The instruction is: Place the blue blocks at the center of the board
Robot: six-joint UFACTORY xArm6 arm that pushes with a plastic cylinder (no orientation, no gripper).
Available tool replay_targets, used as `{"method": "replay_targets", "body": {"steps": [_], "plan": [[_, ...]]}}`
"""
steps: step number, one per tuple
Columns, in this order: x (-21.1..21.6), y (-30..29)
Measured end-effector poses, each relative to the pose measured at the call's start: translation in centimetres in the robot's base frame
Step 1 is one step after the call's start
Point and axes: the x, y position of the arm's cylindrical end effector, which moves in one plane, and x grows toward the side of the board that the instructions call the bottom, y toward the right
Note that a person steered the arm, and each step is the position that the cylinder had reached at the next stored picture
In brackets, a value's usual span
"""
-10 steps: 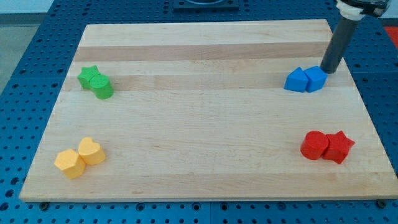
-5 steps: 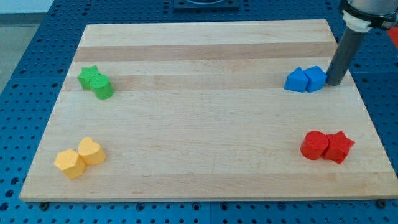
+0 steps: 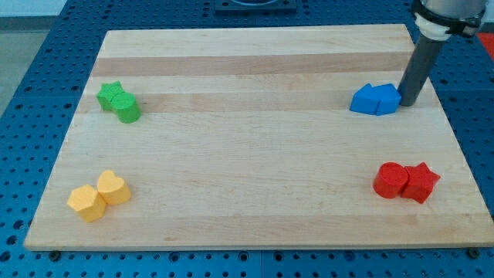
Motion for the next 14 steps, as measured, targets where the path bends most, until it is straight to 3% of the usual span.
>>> {"method": "replay_targets", "body": {"steps": [2,5,7,9,12,14], "plan": [[-1.0,-2.6],[-0.5,-11.8],[2.4,-10.4],[-0.2,-14.4],[-0.2,-17.1],[0.2,-12.6]]}}
